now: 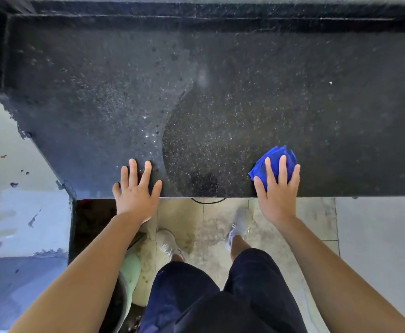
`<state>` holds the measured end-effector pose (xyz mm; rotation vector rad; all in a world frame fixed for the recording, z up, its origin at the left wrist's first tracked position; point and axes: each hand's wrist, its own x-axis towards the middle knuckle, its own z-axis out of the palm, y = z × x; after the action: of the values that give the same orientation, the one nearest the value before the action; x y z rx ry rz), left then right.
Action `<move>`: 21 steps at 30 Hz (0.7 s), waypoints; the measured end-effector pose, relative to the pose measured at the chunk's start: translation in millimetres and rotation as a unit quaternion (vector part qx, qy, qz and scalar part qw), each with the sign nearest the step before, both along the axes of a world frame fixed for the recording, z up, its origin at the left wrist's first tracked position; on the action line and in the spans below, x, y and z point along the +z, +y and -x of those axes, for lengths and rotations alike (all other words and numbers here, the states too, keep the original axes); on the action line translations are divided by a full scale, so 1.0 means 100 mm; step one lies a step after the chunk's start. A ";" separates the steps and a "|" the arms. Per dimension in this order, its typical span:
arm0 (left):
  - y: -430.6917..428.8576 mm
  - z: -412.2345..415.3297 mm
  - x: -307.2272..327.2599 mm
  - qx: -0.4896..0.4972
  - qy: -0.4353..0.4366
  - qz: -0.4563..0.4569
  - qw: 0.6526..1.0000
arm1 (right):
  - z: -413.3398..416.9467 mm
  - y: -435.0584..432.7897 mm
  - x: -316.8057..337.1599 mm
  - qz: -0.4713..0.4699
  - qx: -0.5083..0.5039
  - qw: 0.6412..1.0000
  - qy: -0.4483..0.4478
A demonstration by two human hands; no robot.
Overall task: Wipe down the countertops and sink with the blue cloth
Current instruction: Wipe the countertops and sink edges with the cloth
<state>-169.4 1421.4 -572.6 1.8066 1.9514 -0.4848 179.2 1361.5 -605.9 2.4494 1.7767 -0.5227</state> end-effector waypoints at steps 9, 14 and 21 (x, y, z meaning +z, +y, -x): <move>0.01 1.04 0.27 -0.011 -0.104 -0.016 0.994 | 2.64 0.13 0.14 0.020 0.269 0.962 0.043; 0.02 1.49 0.28 -0.002 -0.068 -0.044 0.997 | 3.13 0.56 0.26 0.057 0.397 0.914 0.055; 0.18 1.34 0.15 -0.029 -0.072 -0.017 0.997 | 1.87 0.96 0.29 0.076 0.220 0.973 -0.009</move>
<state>-303.5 1439.0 -557.6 1.8689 1.8237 -0.3320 -7.6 1457.2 -577.0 1.8724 2.0959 -0.5610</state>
